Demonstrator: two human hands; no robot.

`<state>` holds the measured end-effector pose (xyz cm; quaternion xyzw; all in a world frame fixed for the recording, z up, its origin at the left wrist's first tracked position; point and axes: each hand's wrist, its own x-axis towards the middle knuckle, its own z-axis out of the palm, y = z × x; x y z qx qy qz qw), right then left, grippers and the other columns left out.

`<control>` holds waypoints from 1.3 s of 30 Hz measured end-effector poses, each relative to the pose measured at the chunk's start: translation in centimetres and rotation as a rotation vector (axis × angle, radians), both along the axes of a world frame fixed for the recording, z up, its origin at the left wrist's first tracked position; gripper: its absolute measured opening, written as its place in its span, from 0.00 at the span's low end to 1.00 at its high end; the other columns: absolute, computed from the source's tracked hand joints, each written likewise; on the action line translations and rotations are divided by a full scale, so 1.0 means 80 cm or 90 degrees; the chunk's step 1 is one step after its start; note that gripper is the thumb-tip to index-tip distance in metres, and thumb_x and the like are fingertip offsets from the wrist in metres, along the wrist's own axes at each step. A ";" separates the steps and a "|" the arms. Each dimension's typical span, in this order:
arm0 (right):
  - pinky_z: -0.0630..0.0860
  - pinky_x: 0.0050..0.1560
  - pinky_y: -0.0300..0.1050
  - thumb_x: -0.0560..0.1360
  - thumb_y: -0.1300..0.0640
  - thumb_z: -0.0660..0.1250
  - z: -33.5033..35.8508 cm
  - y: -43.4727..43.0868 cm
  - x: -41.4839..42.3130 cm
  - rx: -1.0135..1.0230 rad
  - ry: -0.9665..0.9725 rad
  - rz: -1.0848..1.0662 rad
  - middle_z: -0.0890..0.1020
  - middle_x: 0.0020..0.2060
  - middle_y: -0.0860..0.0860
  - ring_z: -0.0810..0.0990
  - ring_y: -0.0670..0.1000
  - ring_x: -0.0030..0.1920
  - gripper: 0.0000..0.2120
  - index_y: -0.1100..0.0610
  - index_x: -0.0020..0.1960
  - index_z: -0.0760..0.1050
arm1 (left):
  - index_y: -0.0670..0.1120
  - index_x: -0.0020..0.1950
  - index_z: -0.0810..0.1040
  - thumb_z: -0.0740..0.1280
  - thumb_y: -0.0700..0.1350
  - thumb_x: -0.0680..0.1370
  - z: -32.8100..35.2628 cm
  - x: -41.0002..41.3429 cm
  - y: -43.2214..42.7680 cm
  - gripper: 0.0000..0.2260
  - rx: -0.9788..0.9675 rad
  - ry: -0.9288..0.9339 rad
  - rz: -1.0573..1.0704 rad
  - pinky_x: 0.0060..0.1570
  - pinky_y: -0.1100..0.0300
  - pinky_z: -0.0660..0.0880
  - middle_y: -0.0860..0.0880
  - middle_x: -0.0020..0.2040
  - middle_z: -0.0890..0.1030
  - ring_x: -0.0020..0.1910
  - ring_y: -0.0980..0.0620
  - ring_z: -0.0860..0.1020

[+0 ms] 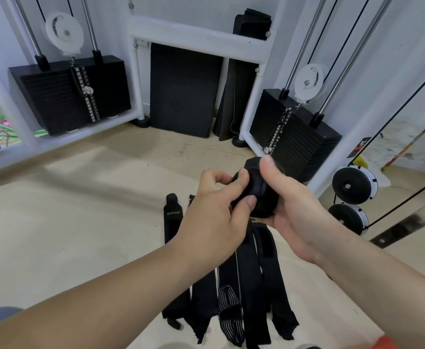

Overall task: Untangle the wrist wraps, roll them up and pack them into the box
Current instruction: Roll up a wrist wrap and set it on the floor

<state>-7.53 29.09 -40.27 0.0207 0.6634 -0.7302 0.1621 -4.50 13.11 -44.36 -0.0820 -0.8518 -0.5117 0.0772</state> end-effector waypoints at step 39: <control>0.83 0.61 0.57 0.81 0.43 0.71 -0.030 0.015 -0.012 0.054 -0.105 -0.046 0.88 0.57 0.56 0.89 0.55 0.56 0.26 0.61 0.69 0.77 | 0.55 0.60 0.80 0.68 0.61 0.80 -0.016 -0.016 -0.005 0.13 0.131 -0.147 0.098 0.50 0.57 0.78 0.57 0.54 0.83 0.43 0.58 0.81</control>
